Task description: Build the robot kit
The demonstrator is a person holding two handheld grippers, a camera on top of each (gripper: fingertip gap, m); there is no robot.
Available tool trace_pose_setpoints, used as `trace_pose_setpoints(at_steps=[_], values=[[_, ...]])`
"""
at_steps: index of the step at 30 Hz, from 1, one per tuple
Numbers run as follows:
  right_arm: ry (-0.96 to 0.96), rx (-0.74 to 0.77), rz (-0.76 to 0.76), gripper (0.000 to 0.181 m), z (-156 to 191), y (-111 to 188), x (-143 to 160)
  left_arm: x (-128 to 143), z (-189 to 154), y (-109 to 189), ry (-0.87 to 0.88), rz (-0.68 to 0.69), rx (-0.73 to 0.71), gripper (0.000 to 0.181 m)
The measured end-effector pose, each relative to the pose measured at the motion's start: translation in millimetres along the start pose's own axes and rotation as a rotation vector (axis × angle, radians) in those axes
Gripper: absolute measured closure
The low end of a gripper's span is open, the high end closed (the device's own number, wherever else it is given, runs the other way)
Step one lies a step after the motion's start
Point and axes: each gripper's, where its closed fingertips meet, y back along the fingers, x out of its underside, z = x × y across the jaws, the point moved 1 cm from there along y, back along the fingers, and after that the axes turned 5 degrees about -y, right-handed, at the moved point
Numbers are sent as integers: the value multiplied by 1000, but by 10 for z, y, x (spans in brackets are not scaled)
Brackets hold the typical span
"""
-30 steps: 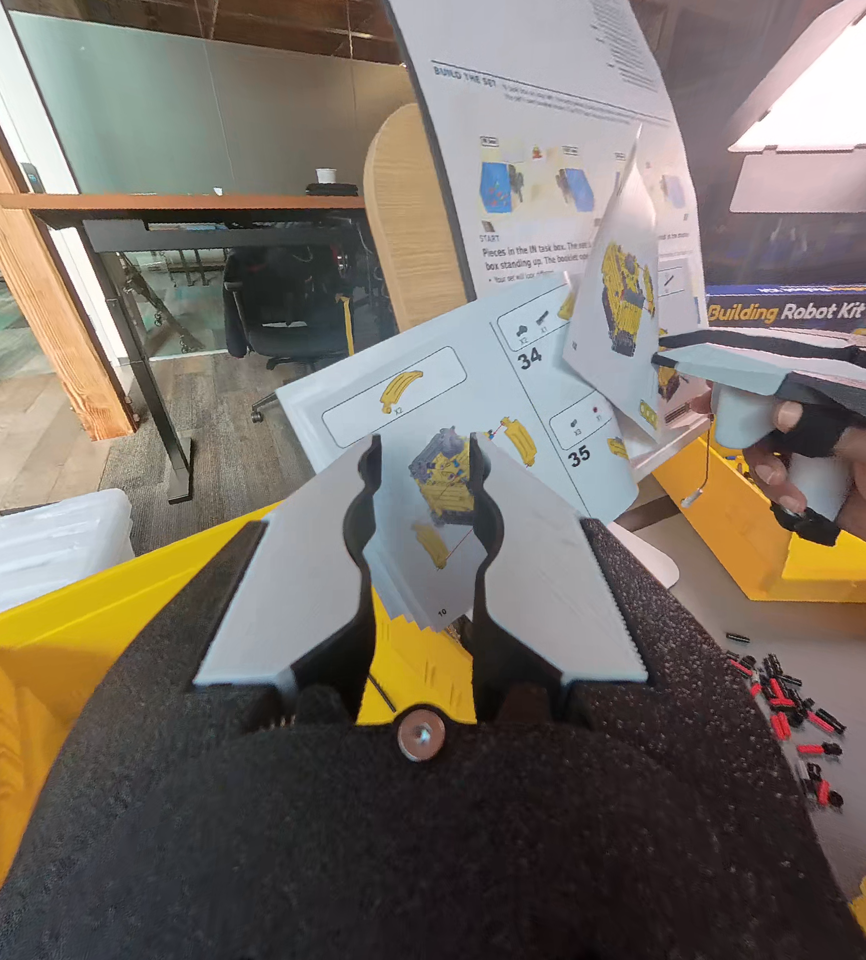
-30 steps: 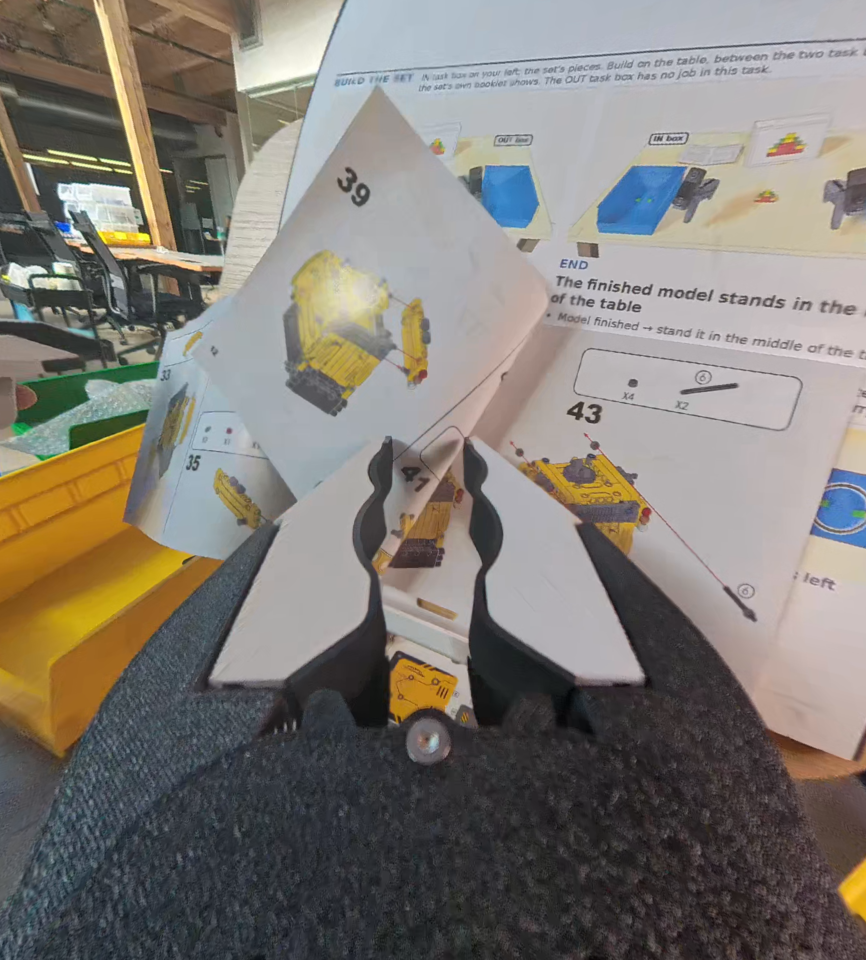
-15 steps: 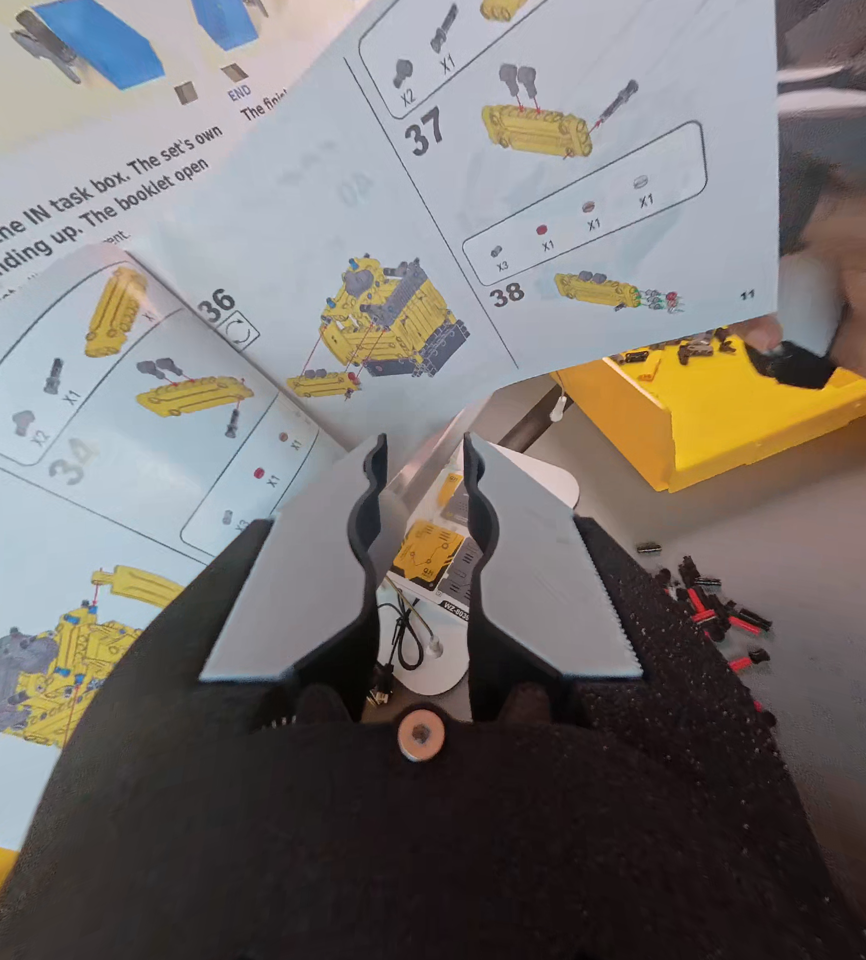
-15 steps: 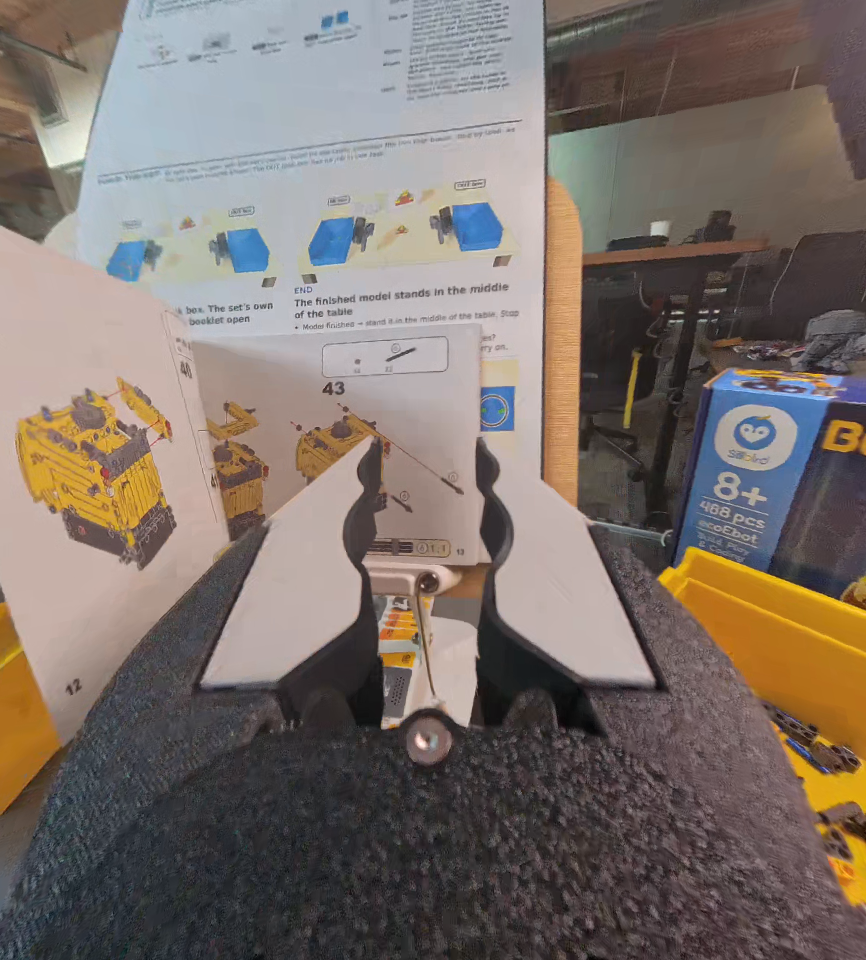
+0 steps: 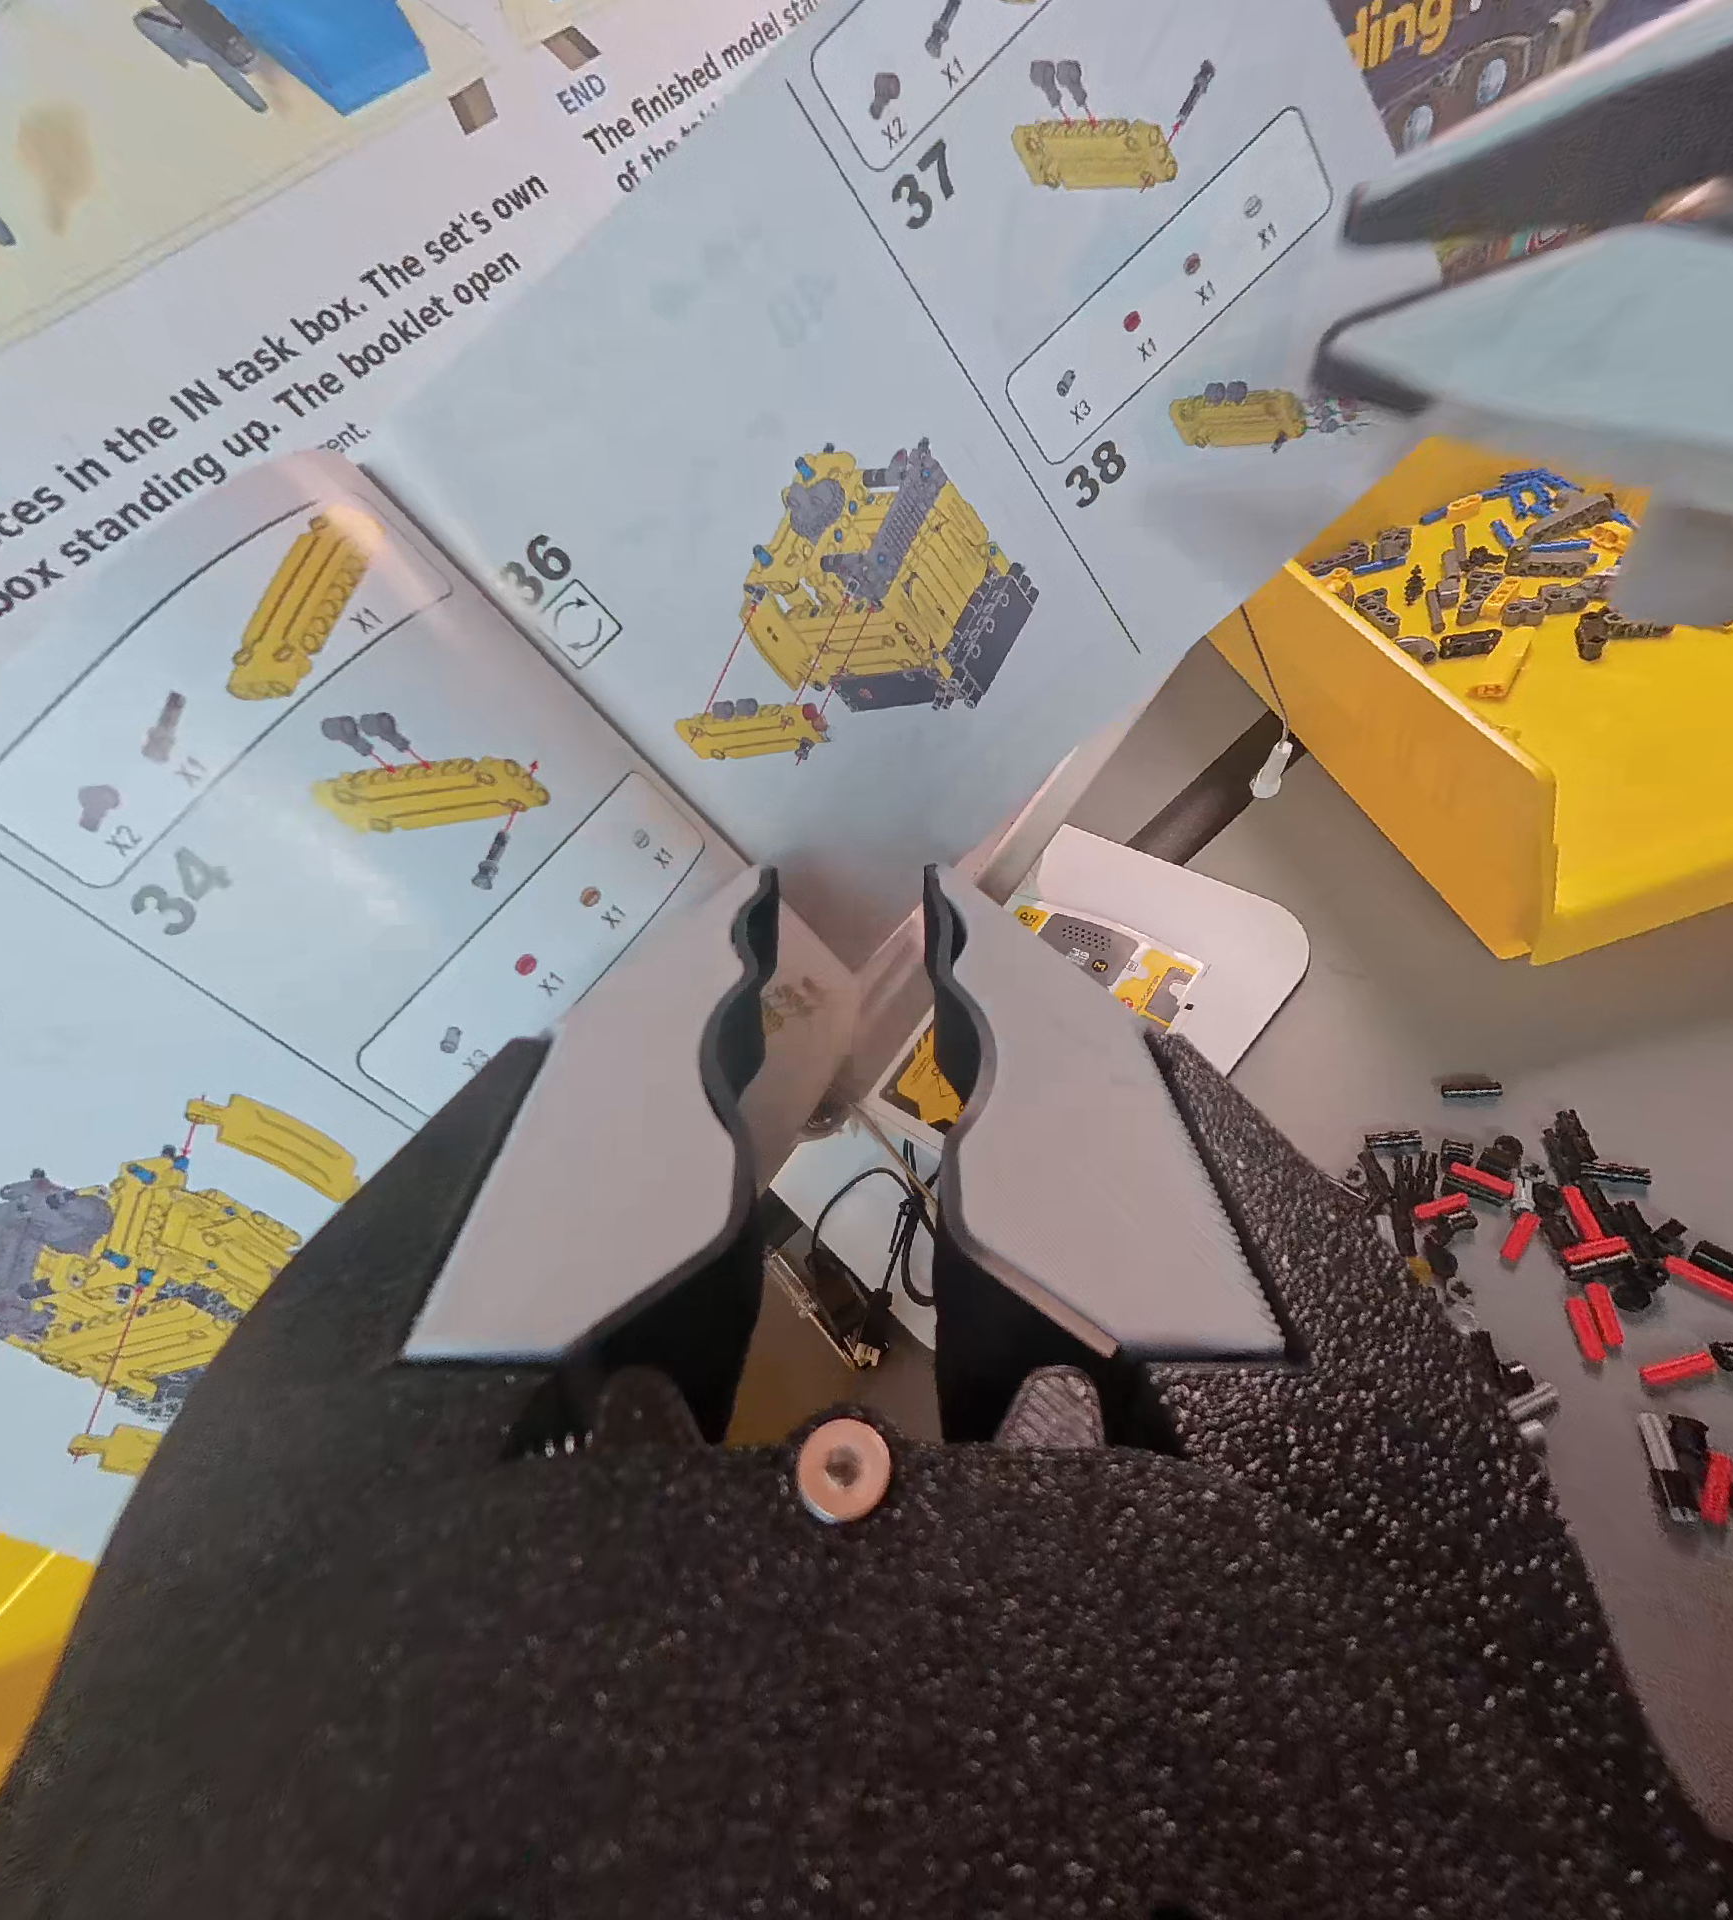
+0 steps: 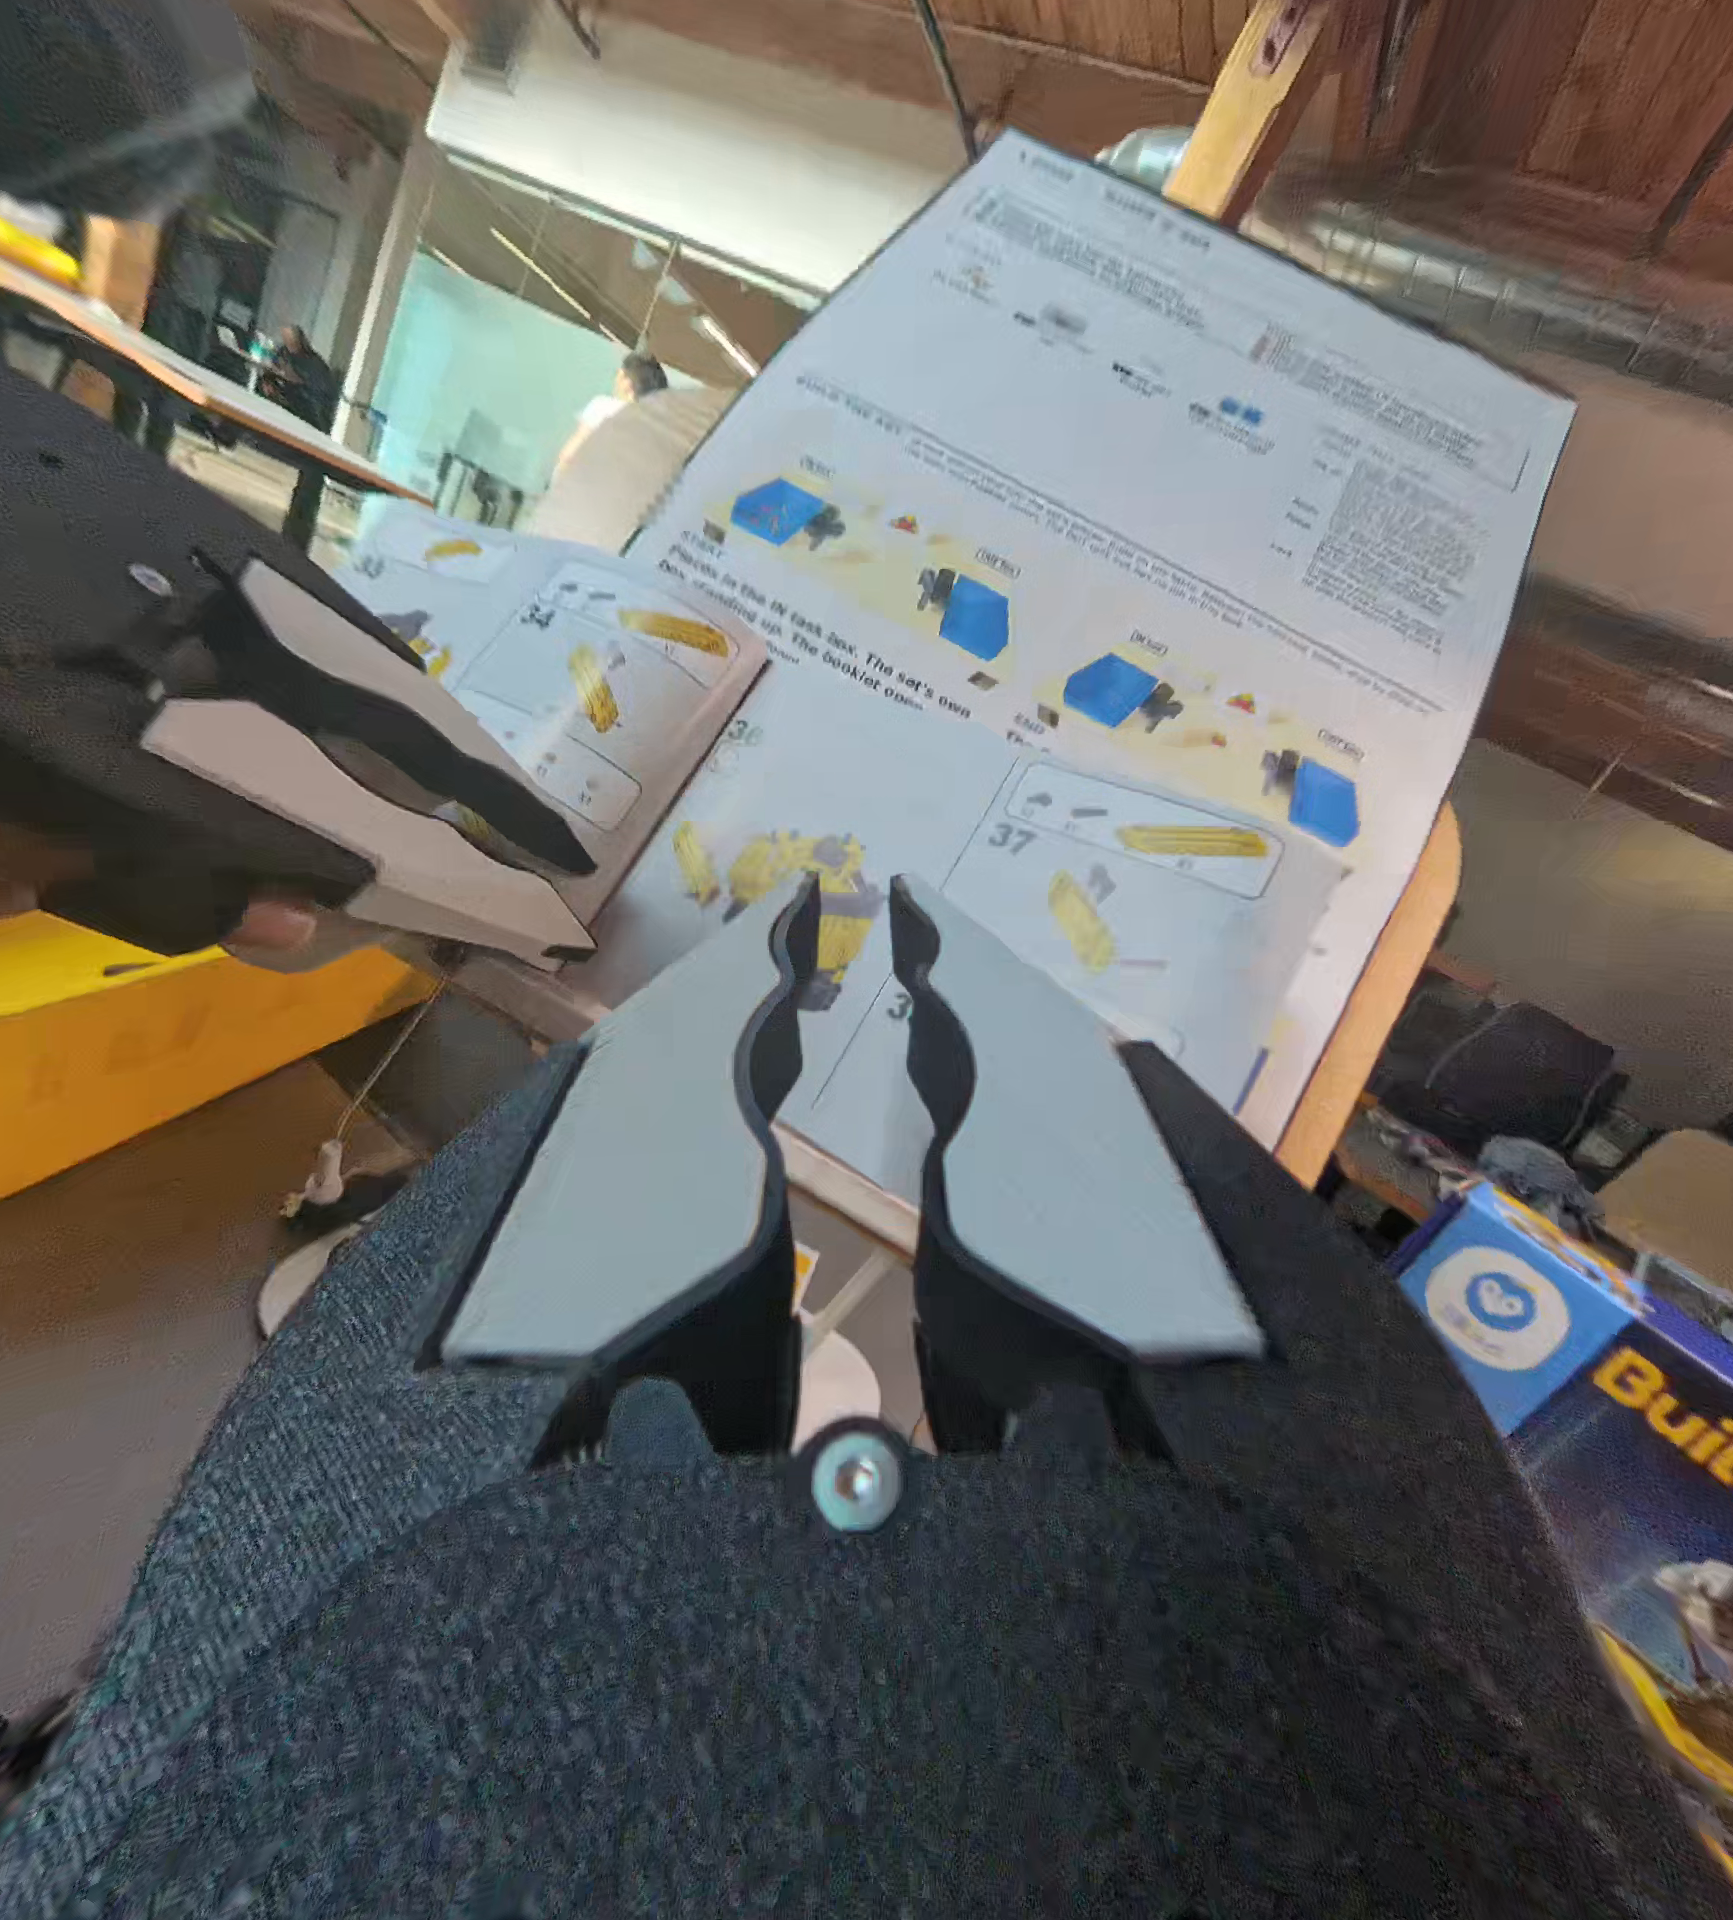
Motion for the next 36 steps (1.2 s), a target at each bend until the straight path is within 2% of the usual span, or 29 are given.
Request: trace_pose_setpoints(at_steps=[3,7,10,14,25,36], values=[[-59,23,240,167,-85,-233,577,46,26,87,-2,-3,-14,155],[-137,90,343,164,-306,-308,956,191,93,201,-10,6,-51,155],[-181,120,368,164,-391,-295,1100,317,153,246,-11,18,-78,155],[-207,132,351,163,-431,-287,1124,432,238,231,10,29,-105,156],[-249,156,361,164,-591,-240,1184,389,261,120,12,-2,-156,161],[-281,141,381,164,-645,-207,1182,330,162,165,131,-99,-73,156]])
